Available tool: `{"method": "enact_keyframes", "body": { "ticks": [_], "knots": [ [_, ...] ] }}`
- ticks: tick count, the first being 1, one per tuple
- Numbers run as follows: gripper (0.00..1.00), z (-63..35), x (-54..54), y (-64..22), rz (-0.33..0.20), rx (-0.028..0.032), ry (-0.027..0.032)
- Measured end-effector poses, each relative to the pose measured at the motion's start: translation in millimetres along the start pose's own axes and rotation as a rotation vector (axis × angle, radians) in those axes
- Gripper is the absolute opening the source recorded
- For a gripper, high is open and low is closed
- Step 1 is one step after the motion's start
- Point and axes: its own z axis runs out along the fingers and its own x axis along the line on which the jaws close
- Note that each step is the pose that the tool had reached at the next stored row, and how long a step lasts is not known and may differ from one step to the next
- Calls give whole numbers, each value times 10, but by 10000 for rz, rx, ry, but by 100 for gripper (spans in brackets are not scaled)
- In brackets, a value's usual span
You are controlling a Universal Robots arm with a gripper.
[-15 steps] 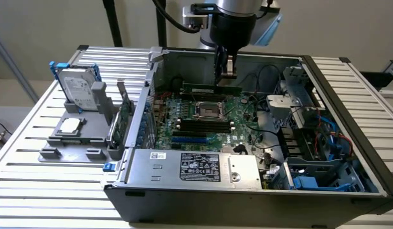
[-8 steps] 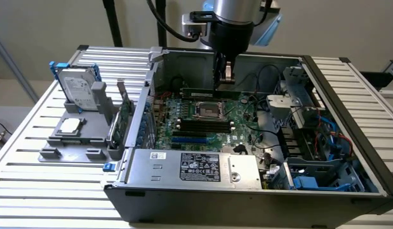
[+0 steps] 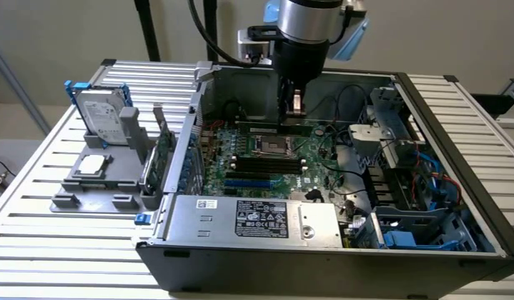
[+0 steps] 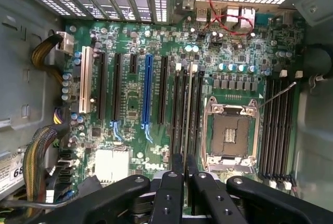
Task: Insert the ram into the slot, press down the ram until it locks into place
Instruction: 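Insert the ram into the slot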
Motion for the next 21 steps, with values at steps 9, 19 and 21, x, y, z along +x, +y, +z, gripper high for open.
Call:
{"method": "enact_keyframes", "body": {
  "ticks": [9, 19, 21],
  "knots": [
    [13, 162, 5, -5, 2, -1, 2],
    [13, 344, 38, -11, 0, 0, 1],
    [13, 381, 44, -11, 1, 0, 1]
  ]
}}
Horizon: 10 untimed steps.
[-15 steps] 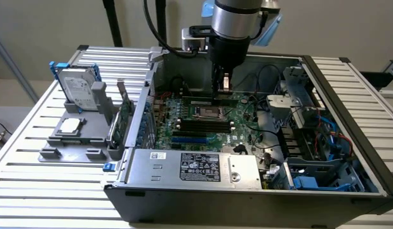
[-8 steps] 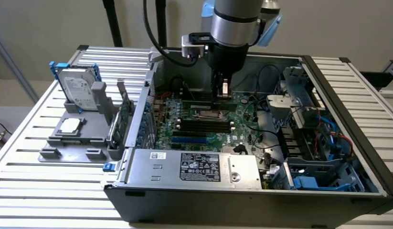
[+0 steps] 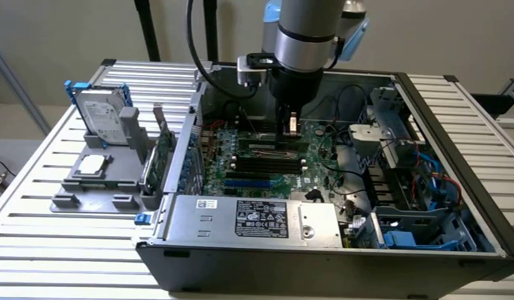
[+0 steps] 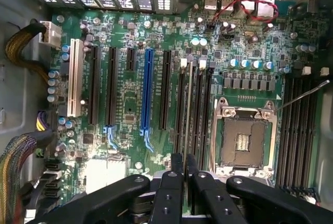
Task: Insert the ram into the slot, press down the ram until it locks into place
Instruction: 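Insert the ram into the slot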
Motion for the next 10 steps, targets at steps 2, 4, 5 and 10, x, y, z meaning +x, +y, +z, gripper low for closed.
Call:
{"method": "enact_keyframes", "body": {
  "ticks": [2, 4, 5, 10],
  "knots": [
    [13, 37, 3, 0, 0, 1, -1],
    [13, 73, 6, 0, -1, 1, -1],
    [13, 91, 7, 2, -1, 0, 0],
    [13, 183, 9, 11, 0, 0, 0]
  ]
}}
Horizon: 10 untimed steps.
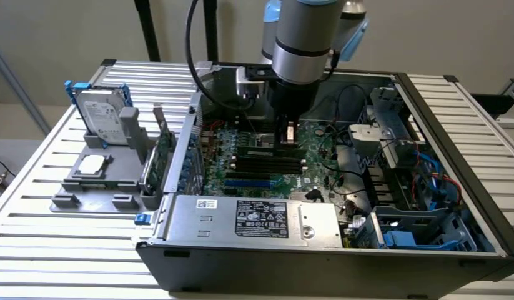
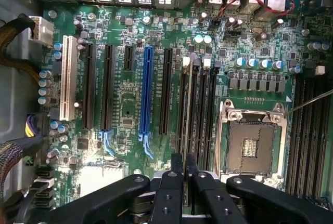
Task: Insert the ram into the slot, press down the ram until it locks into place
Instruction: 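Insert the ram into the slot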
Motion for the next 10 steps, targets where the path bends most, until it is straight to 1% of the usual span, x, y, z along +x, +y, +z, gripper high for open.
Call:
{"method": "enact_keyframes", "body": {
  "ticks": [10],
  "knots": [
    [13, 182, 2, -2, 0, 0, 0]
  ]
}}
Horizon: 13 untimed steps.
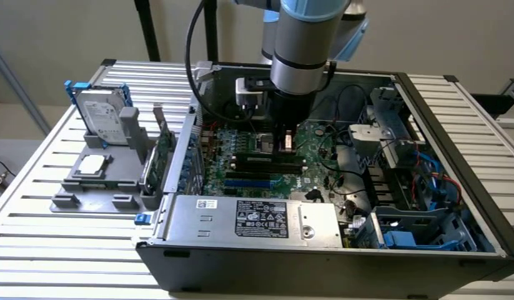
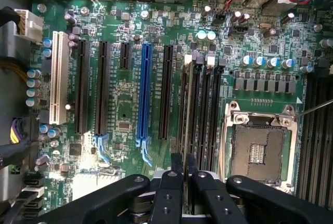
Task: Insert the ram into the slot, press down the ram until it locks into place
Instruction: 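Insert the ram into the slot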
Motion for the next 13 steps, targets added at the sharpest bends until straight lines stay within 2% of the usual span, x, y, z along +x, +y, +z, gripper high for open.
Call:
{"method": "enact_keyframes", "body": {
  "ticks": [4, 13],
  "knots": [
    [13, 64, 1, -2, 0, 0, 0],
    [13, 79, 1, -3, 0, 0, -1]
  ]
}}
